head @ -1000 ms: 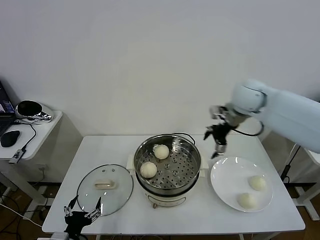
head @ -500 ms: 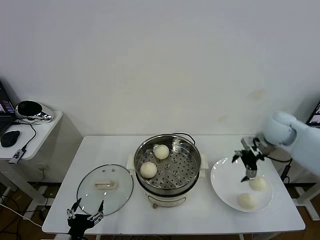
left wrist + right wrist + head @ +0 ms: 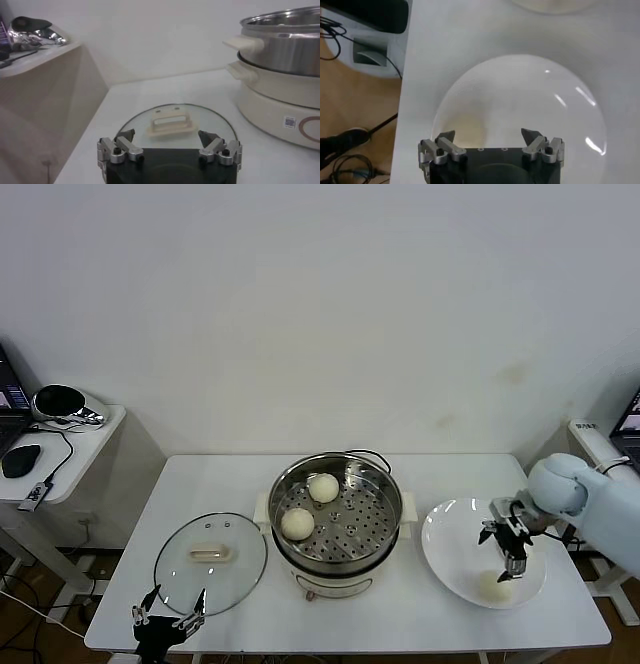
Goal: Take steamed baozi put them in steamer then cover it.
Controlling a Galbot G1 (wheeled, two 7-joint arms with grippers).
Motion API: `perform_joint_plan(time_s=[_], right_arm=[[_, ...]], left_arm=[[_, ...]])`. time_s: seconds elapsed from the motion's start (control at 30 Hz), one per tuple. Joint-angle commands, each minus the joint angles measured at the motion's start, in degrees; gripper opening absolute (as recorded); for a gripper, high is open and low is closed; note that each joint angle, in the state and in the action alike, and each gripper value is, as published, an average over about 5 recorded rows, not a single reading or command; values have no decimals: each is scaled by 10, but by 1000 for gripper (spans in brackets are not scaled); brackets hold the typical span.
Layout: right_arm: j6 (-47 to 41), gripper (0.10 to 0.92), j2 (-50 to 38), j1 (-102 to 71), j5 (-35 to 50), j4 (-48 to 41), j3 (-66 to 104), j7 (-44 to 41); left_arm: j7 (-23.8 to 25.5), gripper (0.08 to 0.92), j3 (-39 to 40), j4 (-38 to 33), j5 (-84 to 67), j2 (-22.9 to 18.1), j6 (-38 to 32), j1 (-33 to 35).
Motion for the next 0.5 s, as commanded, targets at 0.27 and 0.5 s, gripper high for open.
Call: perform_joint_plan(time_s=[0.27,0.5], right_arm=[[2,823,-9,-37,-21,1,12,5],[6,823,-7,-49,-31,-2,18,1]], left_arm=[[0,823,0,5,1,0,0,2],[0,823,3,8,3,-1,-1,2]])
